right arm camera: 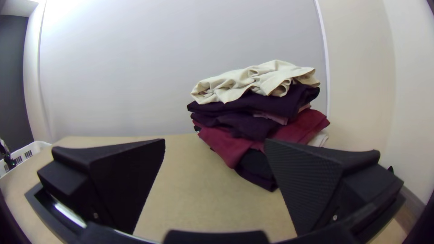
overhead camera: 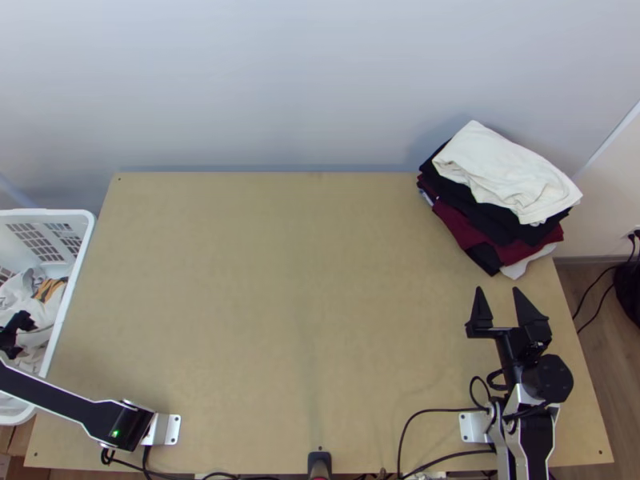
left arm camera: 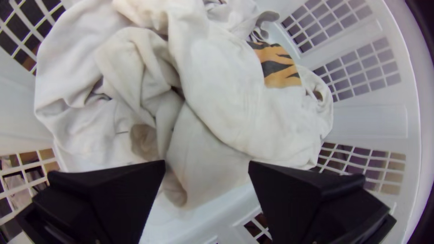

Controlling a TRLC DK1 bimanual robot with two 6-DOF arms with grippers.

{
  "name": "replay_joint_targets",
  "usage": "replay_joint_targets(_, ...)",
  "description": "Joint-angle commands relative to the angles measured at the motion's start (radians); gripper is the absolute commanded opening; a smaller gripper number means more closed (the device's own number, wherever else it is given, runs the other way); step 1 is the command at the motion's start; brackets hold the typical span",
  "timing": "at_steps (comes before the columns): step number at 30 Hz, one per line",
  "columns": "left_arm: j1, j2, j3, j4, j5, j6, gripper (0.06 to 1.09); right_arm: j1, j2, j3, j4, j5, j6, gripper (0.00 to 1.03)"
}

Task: Fold the t-shirt

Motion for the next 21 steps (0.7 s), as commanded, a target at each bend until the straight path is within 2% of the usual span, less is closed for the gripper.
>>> replay_joint_targets(1, -0.004, 0.038, 0.013, -0.006, -0.004, 0.05, 0.48, 0.007, -0.004, -0.013, 0.003, 0.007, 0.015, 0.99)
replay_joint_targets(2, -0.005, 0.042, 0.023, -0.005, -0.002, 0.054, 0.23, 0.007, -0.004, -0.013, 0.003, 0.007, 0.015, 0.99)
replay_joint_targets(3, -0.005, 0.041, 0.033, -0.005, 0.004, 0.054, 0.09, 0.007, -0.004, -0.013, 0.003, 0.007, 0.015, 0.99)
replay_joint_targets(8, -0.002, -0.085, 0.034, -0.034, 0.121, 0.001, 0.1, 0.007, -0.004, -0.013, 0.003, 0.006, 0.015, 0.99)
replay_joint_targets(21, -0.008, -0.631, 0.06, -0.026, 0.251, -0.225, 0.1, 0.007, -0.004, -0.013, 0.003, 0.006, 0.015, 0.99)
